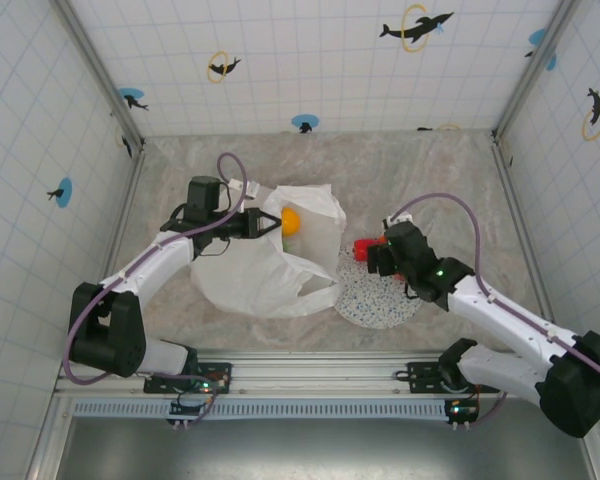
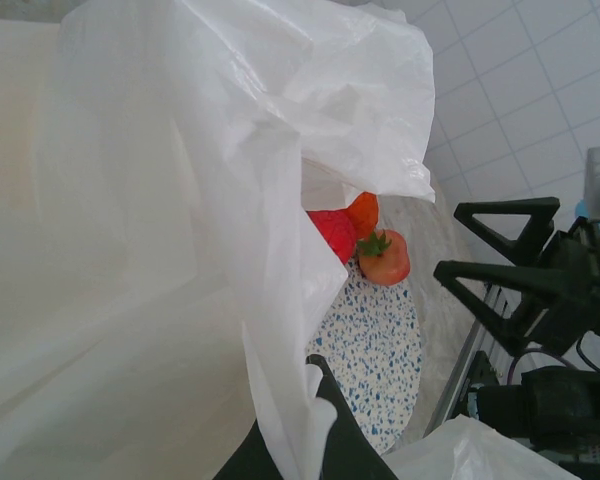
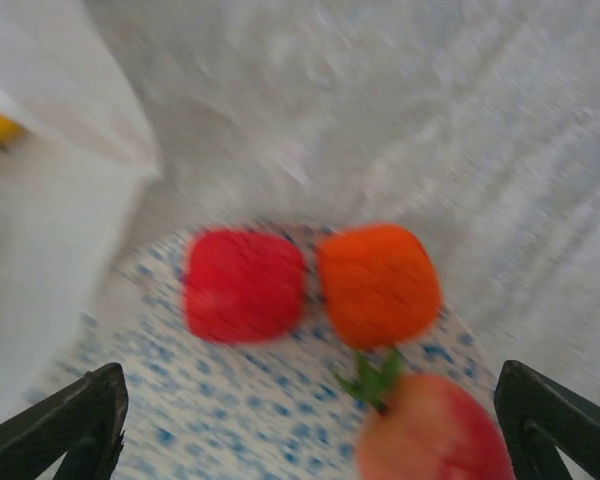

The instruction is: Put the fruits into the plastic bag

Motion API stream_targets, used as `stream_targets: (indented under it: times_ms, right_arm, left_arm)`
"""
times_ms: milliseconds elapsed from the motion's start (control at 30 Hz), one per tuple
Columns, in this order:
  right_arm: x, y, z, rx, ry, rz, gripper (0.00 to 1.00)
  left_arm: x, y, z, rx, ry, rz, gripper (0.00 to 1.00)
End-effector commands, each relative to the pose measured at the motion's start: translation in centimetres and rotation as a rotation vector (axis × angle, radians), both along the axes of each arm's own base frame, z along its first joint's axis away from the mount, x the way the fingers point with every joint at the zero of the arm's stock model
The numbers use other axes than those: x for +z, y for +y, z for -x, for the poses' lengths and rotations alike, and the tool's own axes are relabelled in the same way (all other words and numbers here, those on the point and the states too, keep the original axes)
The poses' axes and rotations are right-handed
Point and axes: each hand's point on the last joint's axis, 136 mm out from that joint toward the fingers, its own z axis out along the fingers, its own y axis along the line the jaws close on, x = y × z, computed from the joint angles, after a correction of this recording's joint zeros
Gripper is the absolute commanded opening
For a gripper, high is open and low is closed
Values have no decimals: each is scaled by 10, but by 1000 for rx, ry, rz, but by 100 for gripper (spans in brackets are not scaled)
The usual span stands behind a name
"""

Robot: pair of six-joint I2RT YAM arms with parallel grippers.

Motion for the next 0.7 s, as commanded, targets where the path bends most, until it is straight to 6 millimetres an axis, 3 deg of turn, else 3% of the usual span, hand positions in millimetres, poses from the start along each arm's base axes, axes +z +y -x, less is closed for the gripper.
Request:
stream_targets:
  times_ms: [0, 167, 667]
  right_arm:
    - [-8, -28, 7, 48, 66, 215, 100]
    - [-27, -41, 8, 96, 131, 305, 100]
    - [-72, -31, 6, 354, 221, 384, 96]
  left_arm:
    - [1, -1, 1, -14, -16, -8, 0]
    - [2, 0, 1, -13, -16, -5, 0]
    - [5, -1, 2, -14, -23, -2, 0]
